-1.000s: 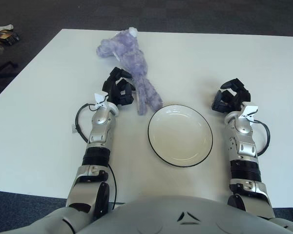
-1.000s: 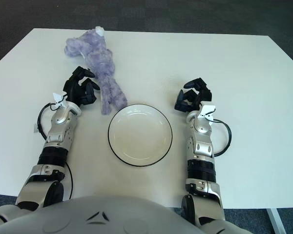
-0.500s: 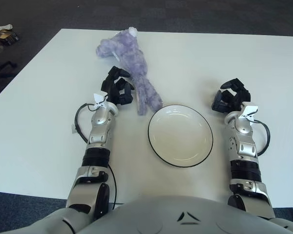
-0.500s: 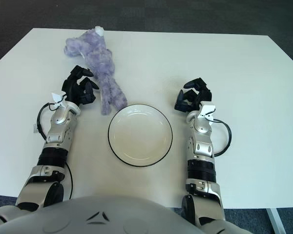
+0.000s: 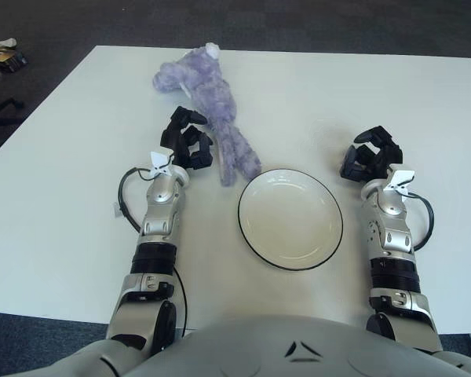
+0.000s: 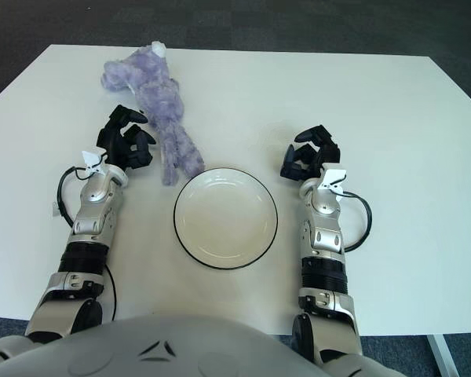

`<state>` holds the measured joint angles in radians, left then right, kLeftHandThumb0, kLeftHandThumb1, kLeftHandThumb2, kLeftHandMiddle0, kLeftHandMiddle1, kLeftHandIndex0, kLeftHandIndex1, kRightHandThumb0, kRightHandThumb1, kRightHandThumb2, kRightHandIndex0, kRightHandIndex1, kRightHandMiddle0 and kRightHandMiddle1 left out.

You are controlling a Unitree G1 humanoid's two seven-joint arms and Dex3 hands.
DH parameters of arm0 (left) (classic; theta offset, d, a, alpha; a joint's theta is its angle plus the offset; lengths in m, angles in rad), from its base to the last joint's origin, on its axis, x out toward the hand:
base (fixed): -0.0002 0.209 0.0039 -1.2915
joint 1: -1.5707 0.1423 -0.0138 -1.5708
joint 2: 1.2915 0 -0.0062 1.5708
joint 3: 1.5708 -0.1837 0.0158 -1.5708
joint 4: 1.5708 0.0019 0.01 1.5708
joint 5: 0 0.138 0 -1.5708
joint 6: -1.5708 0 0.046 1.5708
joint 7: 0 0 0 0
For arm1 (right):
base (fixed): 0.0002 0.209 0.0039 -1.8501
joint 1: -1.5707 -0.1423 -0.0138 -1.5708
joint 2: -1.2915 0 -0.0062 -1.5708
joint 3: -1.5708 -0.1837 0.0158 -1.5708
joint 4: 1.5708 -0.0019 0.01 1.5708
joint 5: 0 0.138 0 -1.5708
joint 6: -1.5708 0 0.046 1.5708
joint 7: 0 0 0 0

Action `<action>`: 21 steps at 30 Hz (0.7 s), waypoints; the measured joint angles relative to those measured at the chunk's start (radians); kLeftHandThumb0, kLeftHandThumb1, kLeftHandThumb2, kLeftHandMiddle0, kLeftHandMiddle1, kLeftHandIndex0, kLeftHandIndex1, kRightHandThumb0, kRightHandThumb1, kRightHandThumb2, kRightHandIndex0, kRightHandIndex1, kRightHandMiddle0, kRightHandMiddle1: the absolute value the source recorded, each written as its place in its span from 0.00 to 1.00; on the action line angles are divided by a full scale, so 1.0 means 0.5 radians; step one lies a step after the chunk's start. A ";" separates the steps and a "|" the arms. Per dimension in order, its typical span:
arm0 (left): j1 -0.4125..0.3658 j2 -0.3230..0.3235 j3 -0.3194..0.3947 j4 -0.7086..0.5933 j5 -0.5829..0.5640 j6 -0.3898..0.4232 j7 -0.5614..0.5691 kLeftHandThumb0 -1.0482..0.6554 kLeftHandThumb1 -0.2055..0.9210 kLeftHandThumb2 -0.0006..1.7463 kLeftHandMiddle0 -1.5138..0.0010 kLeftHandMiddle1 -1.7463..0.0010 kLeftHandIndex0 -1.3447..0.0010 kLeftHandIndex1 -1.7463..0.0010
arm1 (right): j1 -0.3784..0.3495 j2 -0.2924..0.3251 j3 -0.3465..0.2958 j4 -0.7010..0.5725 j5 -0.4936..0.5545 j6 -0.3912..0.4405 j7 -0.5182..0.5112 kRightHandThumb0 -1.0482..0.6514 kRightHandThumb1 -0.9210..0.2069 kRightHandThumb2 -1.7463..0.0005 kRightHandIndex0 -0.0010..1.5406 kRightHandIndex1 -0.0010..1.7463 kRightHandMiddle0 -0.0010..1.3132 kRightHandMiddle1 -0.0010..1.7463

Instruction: Put the doll into the plate.

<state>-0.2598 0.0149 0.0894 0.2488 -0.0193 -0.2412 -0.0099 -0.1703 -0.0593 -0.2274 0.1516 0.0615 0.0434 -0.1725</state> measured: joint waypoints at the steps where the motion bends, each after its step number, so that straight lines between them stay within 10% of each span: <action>1: 0.000 0.003 -0.004 0.001 0.022 -0.027 0.011 0.61 0.50 0.74 0.59 0.01 0.76 0.00 | 0.000 0.000 0.000 0.000 0.000 0.000 0.000 0.61 0.80 0.06 0.54 1.00 0.48 0.97; 21: -0.168 0.326 -0.036 0.446 0.527 -0.689 0.322 0.61 0.78 0.47 0.74 0.13 0.78 0.00 | 0.000 0.000 0.003 0.004 0.005 -0.009 0.018 0.61 0.80 0.07 0.54 1.00 0.51 0.93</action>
<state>-0.3440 0.1776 0.0715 0.4720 0.2441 -0.5855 0.1510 -0.1701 -0.0591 -0.2261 0.1539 0.0642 0.0388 -0.1636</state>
